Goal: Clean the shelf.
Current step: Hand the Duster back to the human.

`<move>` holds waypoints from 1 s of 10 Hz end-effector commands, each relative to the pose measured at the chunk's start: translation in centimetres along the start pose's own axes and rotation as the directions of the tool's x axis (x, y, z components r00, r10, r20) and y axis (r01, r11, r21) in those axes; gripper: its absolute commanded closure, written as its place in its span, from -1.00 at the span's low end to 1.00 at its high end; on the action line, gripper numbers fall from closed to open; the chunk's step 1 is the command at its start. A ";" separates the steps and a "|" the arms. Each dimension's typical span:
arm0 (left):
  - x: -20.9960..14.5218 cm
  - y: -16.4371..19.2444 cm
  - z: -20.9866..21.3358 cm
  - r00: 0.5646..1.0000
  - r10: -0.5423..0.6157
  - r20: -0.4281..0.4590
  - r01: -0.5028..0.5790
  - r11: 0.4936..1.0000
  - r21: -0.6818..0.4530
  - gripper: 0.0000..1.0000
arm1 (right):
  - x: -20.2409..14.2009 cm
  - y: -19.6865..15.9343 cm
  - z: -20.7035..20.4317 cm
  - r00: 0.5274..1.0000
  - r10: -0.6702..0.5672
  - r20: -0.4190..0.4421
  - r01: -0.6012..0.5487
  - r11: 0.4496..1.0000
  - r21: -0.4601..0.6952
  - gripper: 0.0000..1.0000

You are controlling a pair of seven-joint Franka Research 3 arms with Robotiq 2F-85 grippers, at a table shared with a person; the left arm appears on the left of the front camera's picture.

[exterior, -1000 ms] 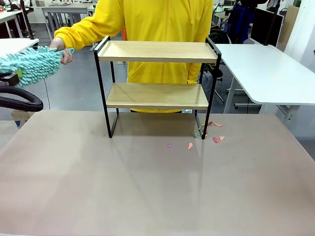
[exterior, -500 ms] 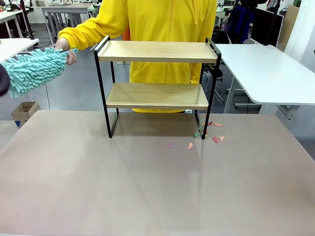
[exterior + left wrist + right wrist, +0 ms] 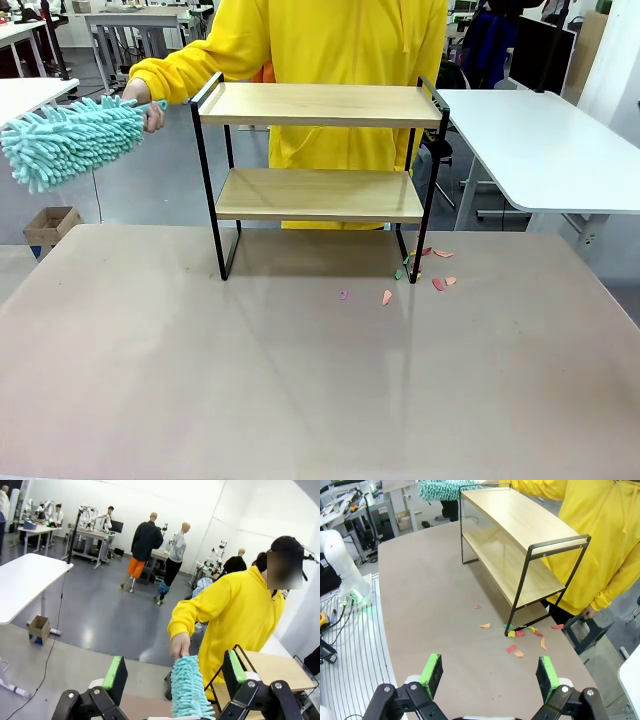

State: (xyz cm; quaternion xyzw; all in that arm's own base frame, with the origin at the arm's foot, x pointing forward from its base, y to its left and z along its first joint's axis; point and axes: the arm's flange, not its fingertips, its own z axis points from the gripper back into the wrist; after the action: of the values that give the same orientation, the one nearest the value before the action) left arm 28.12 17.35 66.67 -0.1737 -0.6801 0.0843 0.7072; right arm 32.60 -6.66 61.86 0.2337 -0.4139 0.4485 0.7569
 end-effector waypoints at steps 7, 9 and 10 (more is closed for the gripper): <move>-0.8 -0.7 -0.6 1.000 -0.003 -0.009 0.002 1.000 -0.002 -1.00 | 0.2 -0.1 0.1 1.000 0.004 0.018 -0.004 1.000 0.005 -1.00; -0.8 -0.7 -0.6 1.000 -0.003 -0.009 0.002 1.000 -0.002 -1.00 | 0.2 -0.1 0.1 1.000 0.004 0.018 -0.004 1.000 0.005 -1.00; -0.8 -0.7 -0.6 1.000 -0.003 -0.009 0.002 1.000 -0.002 -1.00 | 0.2 -0.1 0.1 1.000 0.004 0.018 -0.004 1.000 0.005 -1.00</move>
State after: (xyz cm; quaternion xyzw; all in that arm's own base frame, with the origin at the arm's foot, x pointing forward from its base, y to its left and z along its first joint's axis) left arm 28.72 16.46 66.21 -0.1763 -0.6756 0.0814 0.7112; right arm 32.59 -6.65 61.86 0.2342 -0.4135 0.4489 0.7568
